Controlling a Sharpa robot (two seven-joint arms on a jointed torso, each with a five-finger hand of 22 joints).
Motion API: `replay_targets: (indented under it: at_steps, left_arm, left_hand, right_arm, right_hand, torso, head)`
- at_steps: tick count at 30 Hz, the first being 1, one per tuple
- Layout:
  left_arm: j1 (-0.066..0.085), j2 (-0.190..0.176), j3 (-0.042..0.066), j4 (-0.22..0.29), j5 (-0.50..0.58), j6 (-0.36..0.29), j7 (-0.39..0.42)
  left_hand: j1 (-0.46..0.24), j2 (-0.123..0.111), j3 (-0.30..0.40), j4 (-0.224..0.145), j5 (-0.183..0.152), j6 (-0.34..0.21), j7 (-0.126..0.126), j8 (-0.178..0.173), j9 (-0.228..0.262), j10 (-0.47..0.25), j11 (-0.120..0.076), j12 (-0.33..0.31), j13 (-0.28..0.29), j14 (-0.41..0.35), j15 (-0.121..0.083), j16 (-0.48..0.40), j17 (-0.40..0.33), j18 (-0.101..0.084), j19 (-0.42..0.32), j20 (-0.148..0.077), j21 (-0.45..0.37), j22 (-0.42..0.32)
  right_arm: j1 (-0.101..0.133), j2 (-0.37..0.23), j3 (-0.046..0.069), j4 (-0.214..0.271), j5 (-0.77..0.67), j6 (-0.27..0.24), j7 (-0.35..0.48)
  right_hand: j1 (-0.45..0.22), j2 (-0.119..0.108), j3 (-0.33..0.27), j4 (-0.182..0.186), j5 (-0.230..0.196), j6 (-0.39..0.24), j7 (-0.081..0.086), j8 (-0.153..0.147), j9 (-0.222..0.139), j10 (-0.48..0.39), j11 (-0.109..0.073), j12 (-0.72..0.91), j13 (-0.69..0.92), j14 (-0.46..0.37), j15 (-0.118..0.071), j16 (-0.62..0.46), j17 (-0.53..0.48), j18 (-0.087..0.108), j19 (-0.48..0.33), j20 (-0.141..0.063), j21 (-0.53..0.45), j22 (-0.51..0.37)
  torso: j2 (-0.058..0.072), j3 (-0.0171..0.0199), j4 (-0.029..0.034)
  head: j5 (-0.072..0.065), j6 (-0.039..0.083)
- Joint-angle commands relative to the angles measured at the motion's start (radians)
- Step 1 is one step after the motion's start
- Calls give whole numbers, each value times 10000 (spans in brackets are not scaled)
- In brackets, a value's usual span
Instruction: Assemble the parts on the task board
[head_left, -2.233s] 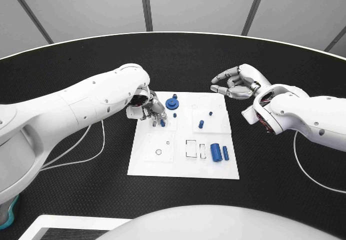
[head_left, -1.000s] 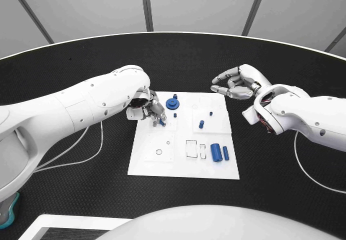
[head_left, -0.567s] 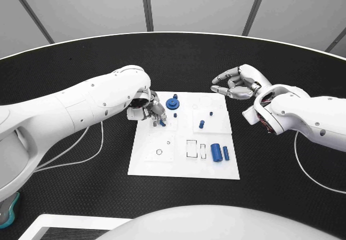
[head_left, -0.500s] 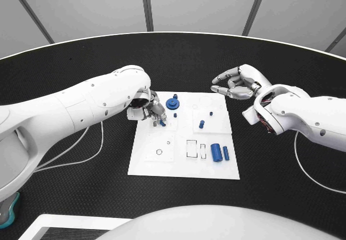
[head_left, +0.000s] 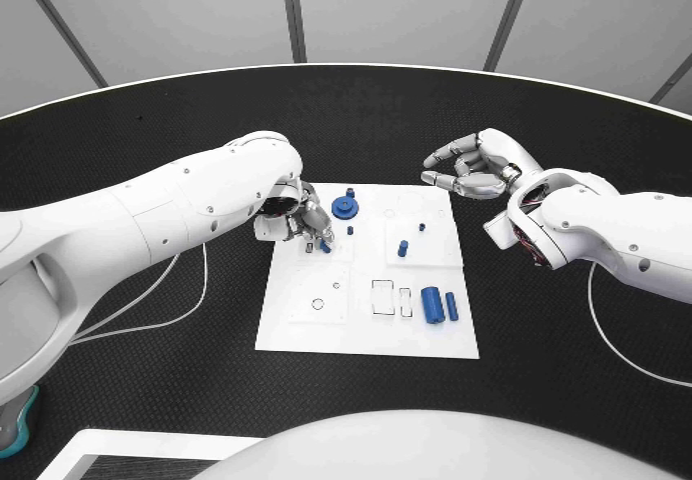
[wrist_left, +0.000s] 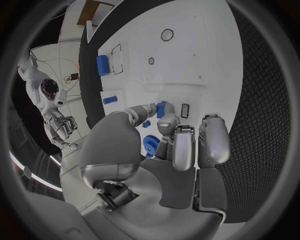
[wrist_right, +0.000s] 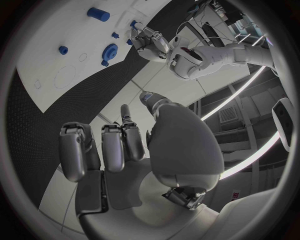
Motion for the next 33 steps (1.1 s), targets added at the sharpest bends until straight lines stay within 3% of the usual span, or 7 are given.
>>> replay_targets:
  at_steps: [1,26,33]
  left_arm:
    - [-6,3,0,-6,0,43,-113]
    - [-48,14,-1,-66,7,88,-141]
    - [-53,33,-1,-110,14,99,-164]
  left_hand:
    - [80,68,720,-681,24,22,-46,47,16,88,4,15,9,743,-17,56,1502,-48,4,-11,-25,6]
    - [43,36,713,-693,18,25,-60,86,10,116,-6,40,41,742,-23,55,1499,-44,-2,-12,-32,-5]
    - [-354,-133,322,-390,-89,38,-143,144,-62,86,-55,12,-23,740,-59,54,1497,-42,-3,-31,-42,-1]
  right_arm:
    - [0,0,0,-1,0,3,-2]
    - [0,24,0,-25,0,14,2]
    - [0,21,0,-24,0,10,2]
  right_hand:
    - [-47,9,2,36,39,-51,15,62,16,-23,-48,-25,1339,690,-48,-17,1247,84,323,-84,-41,1139]
    - [-47,9,2,36,39,-51,15,62,16,-23,-48,-25,1339,690,-48,-17,1247,84,323,-84,-41,1139]
    - [-65,7,-14,59,44,-54,11,76,20,-32,-52,-37,1327,683,-51,-39,1222,88,315,-87,-58,1120]
  torso:
    - [0,-1,0]
    - [-1,-2,3]
    - [-5,3,2]
  head:
    - [4,1]
    - [-12,1]
    - [-25,1]
